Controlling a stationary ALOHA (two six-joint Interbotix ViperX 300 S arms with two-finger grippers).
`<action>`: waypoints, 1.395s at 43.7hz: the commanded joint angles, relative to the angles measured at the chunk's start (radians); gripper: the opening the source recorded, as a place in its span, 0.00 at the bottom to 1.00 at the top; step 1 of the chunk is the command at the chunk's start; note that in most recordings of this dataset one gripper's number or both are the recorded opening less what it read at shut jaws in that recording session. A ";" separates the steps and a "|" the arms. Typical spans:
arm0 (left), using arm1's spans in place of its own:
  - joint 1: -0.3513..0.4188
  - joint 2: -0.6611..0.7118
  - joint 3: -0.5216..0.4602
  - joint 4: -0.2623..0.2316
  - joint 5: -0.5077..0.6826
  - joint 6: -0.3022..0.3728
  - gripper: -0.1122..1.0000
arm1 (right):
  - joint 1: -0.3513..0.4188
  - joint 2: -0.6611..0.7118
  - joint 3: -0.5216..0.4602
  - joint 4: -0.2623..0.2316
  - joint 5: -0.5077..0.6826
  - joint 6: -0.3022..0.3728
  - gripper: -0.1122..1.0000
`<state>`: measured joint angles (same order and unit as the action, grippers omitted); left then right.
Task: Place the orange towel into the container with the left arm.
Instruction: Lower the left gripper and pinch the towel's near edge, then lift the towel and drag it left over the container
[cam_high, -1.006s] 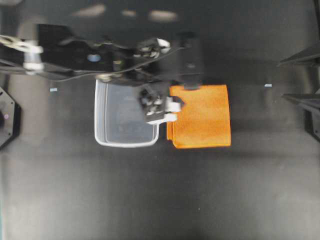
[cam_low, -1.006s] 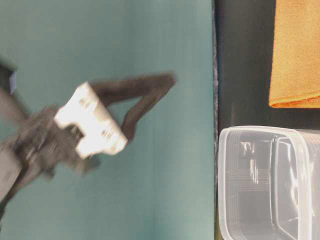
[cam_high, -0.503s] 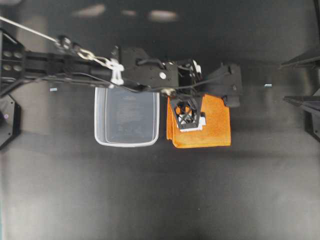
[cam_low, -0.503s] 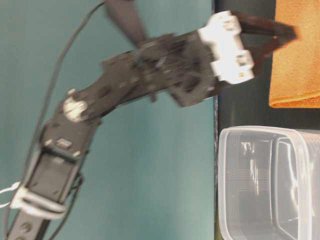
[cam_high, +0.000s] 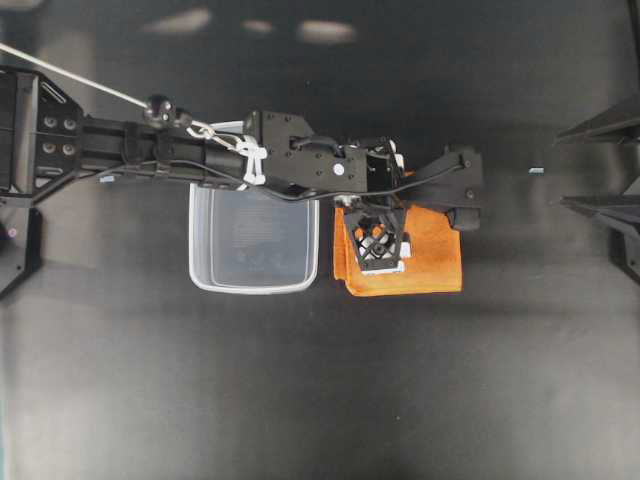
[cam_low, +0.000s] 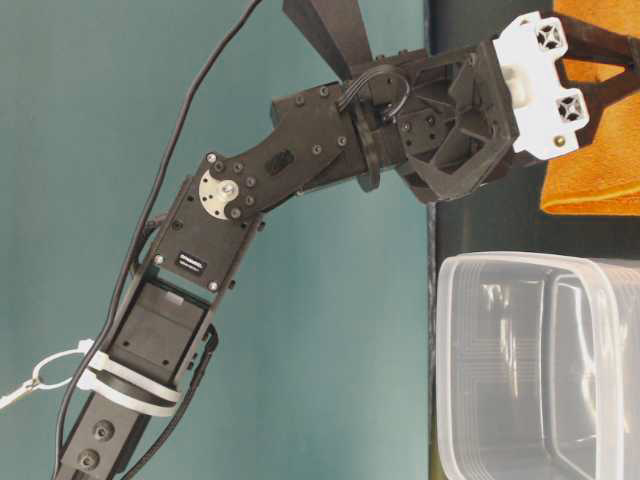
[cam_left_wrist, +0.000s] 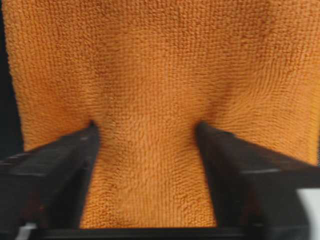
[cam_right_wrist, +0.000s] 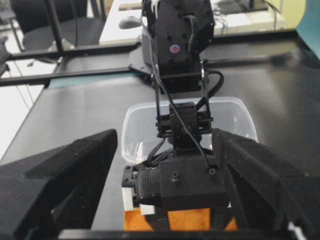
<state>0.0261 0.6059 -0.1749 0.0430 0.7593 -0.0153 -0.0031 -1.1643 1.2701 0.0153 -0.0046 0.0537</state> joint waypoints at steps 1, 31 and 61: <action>-0.008 -0.002 -0.006 0.002 0.021 0.000 0.61 | -0.005 0.009 -0.008 0.003 -0.005 0.002 0.77; -0.002 -0.489 0.060 0.003 0.242 0.014 0.16 | -0.017 0.003 -0.008 0.003 -0.018 0.002 0.77; 0.021 -0.739 0.571 0.002 0.052 0.005 0.16 | -0.017 0.006 0.002 0.005 -0.038 0.002 0.77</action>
<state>0.0445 -0.1181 0.3927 0.0430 0.8268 -0.0061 -0.0184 -1.1658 1.2793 0.0153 -0.0322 0.0552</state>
